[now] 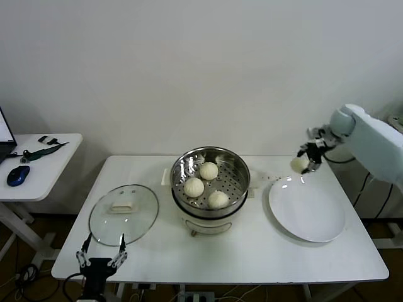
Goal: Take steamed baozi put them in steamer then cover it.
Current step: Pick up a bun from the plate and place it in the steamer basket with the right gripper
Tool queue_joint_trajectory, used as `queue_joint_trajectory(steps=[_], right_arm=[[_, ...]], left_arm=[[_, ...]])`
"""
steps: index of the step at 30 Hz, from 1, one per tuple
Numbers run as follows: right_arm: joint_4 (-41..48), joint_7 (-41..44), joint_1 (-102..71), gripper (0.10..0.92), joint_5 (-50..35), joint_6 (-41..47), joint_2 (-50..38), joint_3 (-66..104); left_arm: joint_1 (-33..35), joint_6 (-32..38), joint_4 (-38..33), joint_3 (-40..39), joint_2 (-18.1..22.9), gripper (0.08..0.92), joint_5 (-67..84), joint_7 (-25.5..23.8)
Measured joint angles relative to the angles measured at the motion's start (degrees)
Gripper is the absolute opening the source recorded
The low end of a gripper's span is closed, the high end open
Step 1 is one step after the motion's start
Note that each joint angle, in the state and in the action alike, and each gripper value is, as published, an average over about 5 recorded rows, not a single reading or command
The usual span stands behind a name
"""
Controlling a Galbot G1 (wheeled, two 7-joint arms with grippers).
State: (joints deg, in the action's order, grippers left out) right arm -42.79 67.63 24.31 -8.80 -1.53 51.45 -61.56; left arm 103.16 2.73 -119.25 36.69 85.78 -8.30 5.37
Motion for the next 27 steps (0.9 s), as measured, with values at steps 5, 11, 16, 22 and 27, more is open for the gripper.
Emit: queue_joint_trajectory(steps=[5, 11, 16, 22, 27], right_arm=[[-4.6, -1.3, 7.7, 0.687, -10.8, 3.9, 2.0, -9.3], [-10.4, -3.4, 14.4, 0.687, -22.2, 8.5, 5.0, -17.7], [-14.1, -4.7, 17.3, 0.687, -28.5, 11.5, 7.7, -22.8], [-16.4, -6.3, 18.2, 0.687, -32.1, 13.9, 10.9, -26.7], [-16.6, -7.5, 16.7, 0.687, -32.4, 15.2, 13.1, -27.9]], left_arm=[[0.4, 0.0, -0.4, -1.0, -0.3, 0.823, -0.5, -0.6], [0.8, 0.2, -0.6, -2.1, -0.7, 0.823, -0.8, -1.1], [0.9, 0.2, -0.9, -2.6, -1.2, 0.823, -0.7, -1.4], [1.1, 0.3, -0.9, -2.9, -1.3, 0.823, -0.4, -1.6], [1.3, 0.4, -1.0, -2.8, -1.3, 0.823, -0.1, -2.0]])
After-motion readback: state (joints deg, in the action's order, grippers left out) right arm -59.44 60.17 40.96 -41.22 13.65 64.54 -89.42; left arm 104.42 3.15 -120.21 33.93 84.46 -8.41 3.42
